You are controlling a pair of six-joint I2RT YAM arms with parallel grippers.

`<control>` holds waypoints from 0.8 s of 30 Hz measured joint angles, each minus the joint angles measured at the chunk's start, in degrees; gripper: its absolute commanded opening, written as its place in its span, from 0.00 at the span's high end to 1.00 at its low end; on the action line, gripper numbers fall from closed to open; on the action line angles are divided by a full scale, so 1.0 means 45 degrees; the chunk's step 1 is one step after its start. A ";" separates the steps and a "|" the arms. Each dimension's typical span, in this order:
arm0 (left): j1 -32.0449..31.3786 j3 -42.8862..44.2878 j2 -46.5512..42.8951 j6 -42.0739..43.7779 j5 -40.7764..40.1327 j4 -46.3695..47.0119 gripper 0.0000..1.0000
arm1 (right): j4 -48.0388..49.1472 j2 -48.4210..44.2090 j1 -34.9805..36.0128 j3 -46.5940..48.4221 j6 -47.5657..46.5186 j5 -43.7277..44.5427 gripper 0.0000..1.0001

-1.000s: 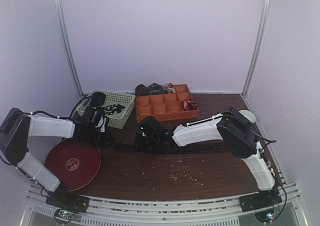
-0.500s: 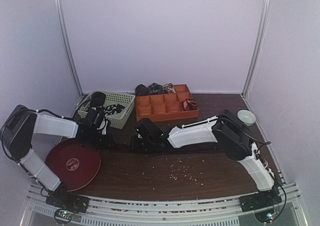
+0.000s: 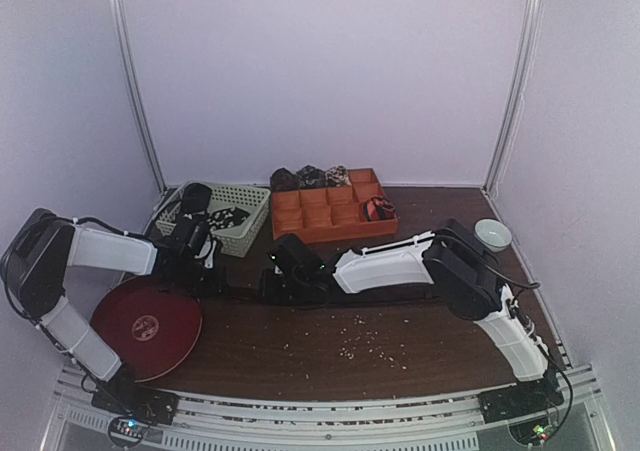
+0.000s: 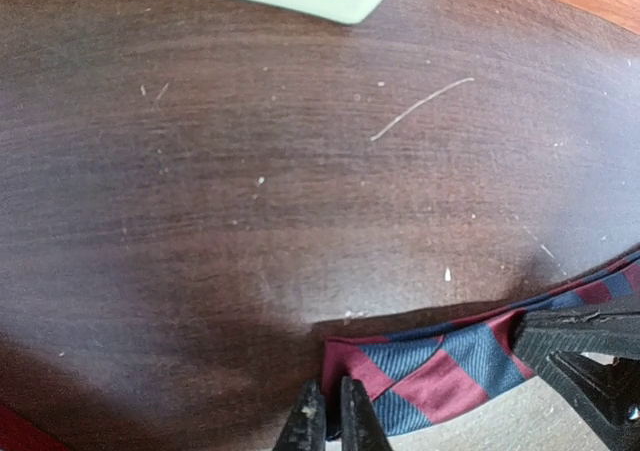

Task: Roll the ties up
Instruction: Fold the tie at the center of the board.

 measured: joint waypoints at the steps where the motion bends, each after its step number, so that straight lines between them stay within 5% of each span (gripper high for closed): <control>1: 0.0000 0.0005 0.0000 0.0005 0.0010 0.0005 0.86 | 0.0000 0.0000 0.0000 -0.0005 0.0000 0.0000 1.00; 6: 0.0019 0.0024 0.0000 -0.0073 -0.0151 -0.0107 0.76 | 0.0010 0.0000 0.0024 -0.0010 0.0000 0.0005 1.00; 12: 0.0019 0.0024 0.0010 -0.0083 -0.0185 -0.0126 0.74 | 0.0039 0.0000 0.0029 -0.0029 0.0000 0.0010 1.00; 19: 0.0024 0.0024 0.0136 -0.0146 0.0291 0.0053 1.00 | 0.0044 0.0000 0.0029 -0.0034 0.0000 0.0015 1.00; 24: 0.0078 -0.0005 -0.0024 -0.0384 0.1637 0.0563 1.00 | 0.0194 0.0000 0.0039 -0.0126 0.0000 0.0015 1.00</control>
